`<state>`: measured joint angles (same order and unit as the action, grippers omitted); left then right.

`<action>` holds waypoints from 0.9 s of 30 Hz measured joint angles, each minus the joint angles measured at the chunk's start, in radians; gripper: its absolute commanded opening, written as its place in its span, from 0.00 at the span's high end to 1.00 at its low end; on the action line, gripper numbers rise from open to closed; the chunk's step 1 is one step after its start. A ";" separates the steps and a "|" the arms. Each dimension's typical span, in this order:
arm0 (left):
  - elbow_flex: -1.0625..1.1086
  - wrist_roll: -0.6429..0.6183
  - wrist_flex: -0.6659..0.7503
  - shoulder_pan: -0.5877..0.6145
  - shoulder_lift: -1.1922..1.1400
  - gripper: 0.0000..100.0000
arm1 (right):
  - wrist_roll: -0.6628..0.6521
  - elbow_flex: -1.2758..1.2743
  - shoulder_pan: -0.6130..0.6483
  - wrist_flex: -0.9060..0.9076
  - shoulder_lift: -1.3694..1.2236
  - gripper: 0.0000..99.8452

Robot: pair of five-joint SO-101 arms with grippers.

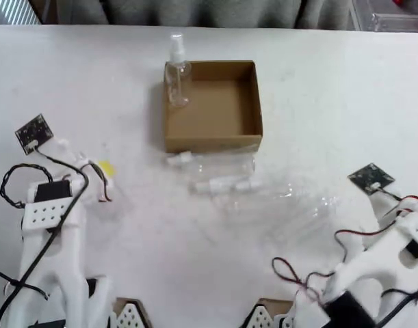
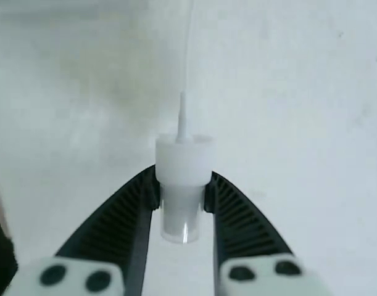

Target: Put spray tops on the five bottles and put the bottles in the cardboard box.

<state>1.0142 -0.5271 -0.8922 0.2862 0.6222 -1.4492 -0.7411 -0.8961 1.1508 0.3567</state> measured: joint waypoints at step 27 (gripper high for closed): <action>0.000 0.000 0.000 0.000 0.000 0.84 | 0.135 0.559 -0.216 0.256 -0.416 0.98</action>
<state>1.0142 -0.5271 -0.8922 0.2862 0.6222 -1.3142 -0.1826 -1.1124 1.4070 -0.0591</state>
